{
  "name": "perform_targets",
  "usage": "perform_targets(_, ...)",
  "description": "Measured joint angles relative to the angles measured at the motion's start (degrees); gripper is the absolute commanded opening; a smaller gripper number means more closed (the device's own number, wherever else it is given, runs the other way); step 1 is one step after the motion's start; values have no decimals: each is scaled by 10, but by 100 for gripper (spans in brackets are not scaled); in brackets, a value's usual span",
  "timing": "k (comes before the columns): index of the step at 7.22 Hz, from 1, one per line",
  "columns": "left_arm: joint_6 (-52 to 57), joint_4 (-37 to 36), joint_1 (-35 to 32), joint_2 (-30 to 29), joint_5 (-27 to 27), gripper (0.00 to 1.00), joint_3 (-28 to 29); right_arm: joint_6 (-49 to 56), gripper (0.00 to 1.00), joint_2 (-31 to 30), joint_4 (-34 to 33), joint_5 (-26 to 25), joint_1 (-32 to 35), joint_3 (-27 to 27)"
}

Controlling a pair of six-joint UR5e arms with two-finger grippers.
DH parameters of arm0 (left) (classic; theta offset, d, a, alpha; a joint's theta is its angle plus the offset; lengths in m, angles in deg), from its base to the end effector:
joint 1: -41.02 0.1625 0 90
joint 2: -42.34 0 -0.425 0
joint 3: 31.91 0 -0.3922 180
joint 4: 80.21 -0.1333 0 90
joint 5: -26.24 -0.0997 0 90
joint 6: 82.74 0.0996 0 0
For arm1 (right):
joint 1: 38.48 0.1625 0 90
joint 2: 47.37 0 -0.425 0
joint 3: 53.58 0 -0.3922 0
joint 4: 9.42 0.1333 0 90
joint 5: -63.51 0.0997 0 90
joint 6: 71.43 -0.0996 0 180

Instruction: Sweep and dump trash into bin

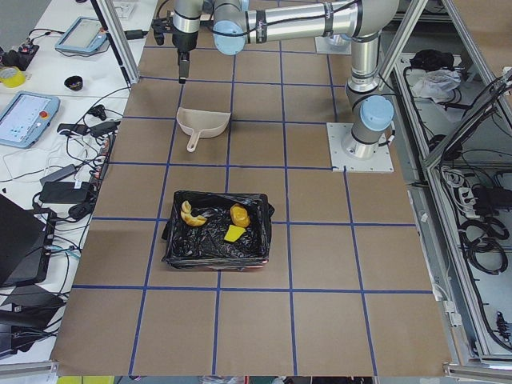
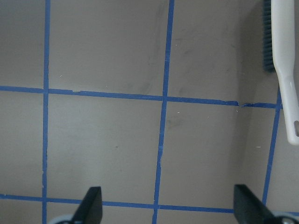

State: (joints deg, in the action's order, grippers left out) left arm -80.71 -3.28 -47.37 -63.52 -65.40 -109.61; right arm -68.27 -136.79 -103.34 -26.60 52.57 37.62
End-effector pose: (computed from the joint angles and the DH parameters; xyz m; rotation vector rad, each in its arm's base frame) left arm -0.1129 -0.6258 0.4652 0.0077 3.0972 -0.2561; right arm 0.1422 -0.4971 0.4795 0.1152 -3.1363 0.0586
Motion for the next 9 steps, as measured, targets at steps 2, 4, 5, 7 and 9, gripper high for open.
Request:
perform_targets(2, 48, 21, -26, 23, 0, 100, -26, 0, 100, 0, 0, -1, 0, 0)
perform_targets(4, 64, 33, -36, 46, 16, 100, -41, 0, 100, -1, 0, -1, 0, 0)
perform_targets(5, 65, 41, -36, 51, 27, 100, -47, 0, 100, -1, 1, -1, 0, 1)
perform_targets(7, 61, 52, -36, 54, 30, 100, -56, 0, 100, -1, 1, -1, 0, 1)
perform_targets(9, 61, 52, -32, 55, 4, 100, -67, 0, 100, -1, 1, -1, 0, 0)
